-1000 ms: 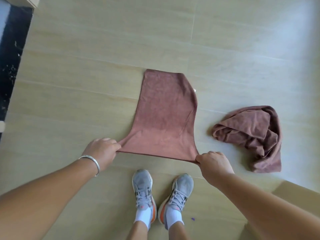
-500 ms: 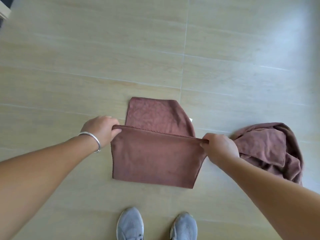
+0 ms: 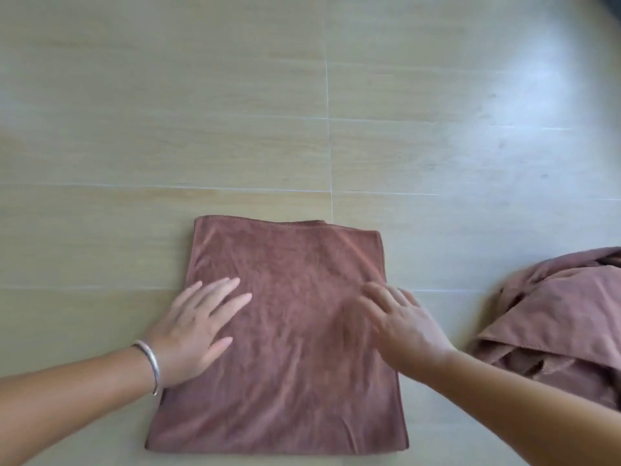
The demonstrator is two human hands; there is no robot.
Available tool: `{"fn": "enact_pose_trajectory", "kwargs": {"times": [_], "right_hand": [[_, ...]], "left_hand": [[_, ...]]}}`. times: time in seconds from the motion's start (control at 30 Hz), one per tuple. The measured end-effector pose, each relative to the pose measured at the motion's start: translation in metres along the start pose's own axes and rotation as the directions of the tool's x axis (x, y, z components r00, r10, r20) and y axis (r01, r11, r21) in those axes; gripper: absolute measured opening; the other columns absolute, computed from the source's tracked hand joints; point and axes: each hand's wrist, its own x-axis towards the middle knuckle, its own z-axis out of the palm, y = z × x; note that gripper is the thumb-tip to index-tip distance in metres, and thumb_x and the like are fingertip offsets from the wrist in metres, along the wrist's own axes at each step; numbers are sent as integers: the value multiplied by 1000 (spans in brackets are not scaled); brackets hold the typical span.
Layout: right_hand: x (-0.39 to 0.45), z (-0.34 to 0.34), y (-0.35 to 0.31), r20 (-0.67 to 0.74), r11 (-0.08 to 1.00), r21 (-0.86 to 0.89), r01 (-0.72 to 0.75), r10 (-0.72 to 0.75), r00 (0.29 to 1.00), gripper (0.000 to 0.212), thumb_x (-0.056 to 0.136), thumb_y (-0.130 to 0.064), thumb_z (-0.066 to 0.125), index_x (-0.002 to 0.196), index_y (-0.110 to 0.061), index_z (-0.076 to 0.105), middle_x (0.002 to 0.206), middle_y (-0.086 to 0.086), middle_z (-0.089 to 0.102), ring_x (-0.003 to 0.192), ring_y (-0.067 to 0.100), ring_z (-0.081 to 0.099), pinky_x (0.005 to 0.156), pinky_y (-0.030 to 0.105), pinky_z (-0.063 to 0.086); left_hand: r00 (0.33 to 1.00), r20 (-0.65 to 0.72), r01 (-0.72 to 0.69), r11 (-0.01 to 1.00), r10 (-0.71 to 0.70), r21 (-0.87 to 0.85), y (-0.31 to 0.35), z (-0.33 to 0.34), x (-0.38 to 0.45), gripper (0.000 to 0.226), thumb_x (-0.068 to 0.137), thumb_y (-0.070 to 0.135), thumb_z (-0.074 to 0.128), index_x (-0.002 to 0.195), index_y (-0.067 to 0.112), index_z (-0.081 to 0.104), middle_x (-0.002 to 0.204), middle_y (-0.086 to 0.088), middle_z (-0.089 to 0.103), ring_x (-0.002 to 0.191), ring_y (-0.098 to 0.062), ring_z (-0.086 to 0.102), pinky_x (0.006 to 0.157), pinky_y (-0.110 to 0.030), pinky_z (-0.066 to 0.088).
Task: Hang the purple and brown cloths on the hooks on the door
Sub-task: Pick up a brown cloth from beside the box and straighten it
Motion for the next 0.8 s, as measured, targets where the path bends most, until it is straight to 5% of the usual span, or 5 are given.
{"fn": "enact_pose_trajectory", "kwargs": {"times": [0.1, 0.23, 0.37, 0.67, 0.8], "right_hand": [[-53, 11, -31, 62, 951, 36, 307, -309, 949, 46, 77, -35, 54, 121, -24, 64, 130, 3, 61, 118, 22, 59, 98, 40, 49], [-77, 36, -56, 190, 864, -97, 493, -471, 862, 43, 90, -29, 38, 121, -27, 67, 132, -2, 61, 120, 16, 59, 92, 40, 53], [-66, 45, -58, 158, 866, -153, 475, -453, 877, 48, 94, -17, 29, 120, -27, 68, 133, -2, 60, 122, 15, 57, 89, 38, 55], [-17, 23, -40, 91, 976, -107, 192, -183, 979, 58, 83, -16, 31, 135, -9, 55, 142, 13, 50, 126, 30, 53, 92, 44, 51], [4, 22, -25, 8, 973, -136, 188, -189, 982, 56, 85, -14, 29, 134, -10, 56, 140, 13, 53, 124, 29, 55, 89, 40, 53]], "left_hand": [[958, 196, -215, 976, 207, 19, 24, 13, -47, 79, 75, 62, 51, 142, 20, 47, 148, -12, 43, 133, -26, 45, 106, -47, 27], [875, 381, -362, 927, 300, 101, 31, 42, -71, 111, 64, 78, 50, 148, 9, 31, 156, -17, 25, 142, -31, 25, 103, -60, 26], [888, 354, -362, 921, 293, 147, 31, 53, -62, 102, 60, 59, 53, 144, 5, 34, 158, -18, 16, 143, -34, 21, 104, -63, 23], [964, 267, -68, 984, 22, 163, 32, 13, -8, 97, 35, 12, 84, 128, 4, 60, 139, -15, 53, 123, -34, 55, 87, -64, 48], [969, 244, 3, 990, -37, 138, 20, 9, 12, 93, 65, 1, 71, 148, 20, 35, 156, -7, 28, 140, -29, 34, 101, -56, 41]]}}
